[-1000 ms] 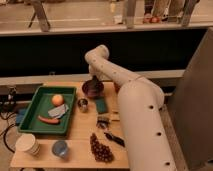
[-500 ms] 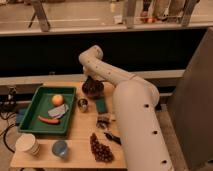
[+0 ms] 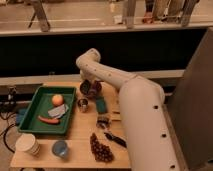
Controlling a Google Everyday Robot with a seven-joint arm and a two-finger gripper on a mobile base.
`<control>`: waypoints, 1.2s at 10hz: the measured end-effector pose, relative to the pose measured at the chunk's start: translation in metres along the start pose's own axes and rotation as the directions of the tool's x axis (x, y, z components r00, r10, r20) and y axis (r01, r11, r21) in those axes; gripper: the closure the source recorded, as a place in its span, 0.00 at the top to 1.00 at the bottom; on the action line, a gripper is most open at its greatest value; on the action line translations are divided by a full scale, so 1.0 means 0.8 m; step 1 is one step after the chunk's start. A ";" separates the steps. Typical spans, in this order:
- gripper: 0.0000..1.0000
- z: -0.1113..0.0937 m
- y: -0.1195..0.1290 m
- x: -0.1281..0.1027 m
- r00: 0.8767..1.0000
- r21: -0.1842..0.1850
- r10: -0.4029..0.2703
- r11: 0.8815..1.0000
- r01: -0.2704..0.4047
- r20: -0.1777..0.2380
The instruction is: Wipe purple bowl with eraser
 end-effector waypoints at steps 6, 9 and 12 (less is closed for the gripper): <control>0.00 -0.015 0.066 0.019 0.995 -0.060 0.089 0.994 -0.092 -0.046; 0.00 -0.003 0.066 0.040 0.989 -0.080 0.119 0.989 -0.126 -0.087; 0.00 0.018 0.049 0.065 0.986 -0.078 0.121 0.988 -0.131 -0.117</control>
